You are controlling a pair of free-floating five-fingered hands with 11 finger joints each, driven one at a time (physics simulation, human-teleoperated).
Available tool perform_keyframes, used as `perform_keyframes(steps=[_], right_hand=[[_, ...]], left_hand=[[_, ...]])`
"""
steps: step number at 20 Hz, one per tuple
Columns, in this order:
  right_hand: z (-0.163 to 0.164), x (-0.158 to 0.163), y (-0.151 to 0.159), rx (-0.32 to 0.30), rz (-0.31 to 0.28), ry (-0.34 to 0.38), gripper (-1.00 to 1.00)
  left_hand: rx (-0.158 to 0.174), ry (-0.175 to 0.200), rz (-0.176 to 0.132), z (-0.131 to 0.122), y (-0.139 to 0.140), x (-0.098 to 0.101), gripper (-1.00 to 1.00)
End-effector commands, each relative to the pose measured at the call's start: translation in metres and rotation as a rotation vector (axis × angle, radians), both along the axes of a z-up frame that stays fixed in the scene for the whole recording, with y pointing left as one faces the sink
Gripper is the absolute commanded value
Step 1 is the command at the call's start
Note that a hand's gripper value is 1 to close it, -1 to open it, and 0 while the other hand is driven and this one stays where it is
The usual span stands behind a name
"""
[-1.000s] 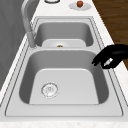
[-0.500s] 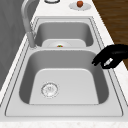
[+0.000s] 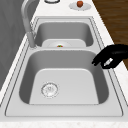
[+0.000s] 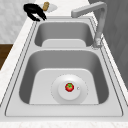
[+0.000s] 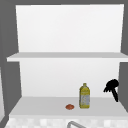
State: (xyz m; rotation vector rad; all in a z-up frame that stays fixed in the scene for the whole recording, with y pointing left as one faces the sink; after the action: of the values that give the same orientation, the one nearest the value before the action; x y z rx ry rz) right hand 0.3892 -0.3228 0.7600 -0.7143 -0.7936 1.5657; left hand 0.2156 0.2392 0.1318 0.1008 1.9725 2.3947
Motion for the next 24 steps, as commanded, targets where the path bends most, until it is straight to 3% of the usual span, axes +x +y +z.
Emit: perform_keyframes(steps=[1,24], right_hand=[[-0.006,-0.026,-0.002,0.006,-0.046,0.0,-1.0],[-0.065,-0.164,-0.003,-0.044,-0.142,-0.03,-1.0]], left_hand=[[0.0,0.0,0.0,0.0,0.0,0.0,0.0],[0.0,0.0,0.0,0.0,0.0,0.0,0.0]])
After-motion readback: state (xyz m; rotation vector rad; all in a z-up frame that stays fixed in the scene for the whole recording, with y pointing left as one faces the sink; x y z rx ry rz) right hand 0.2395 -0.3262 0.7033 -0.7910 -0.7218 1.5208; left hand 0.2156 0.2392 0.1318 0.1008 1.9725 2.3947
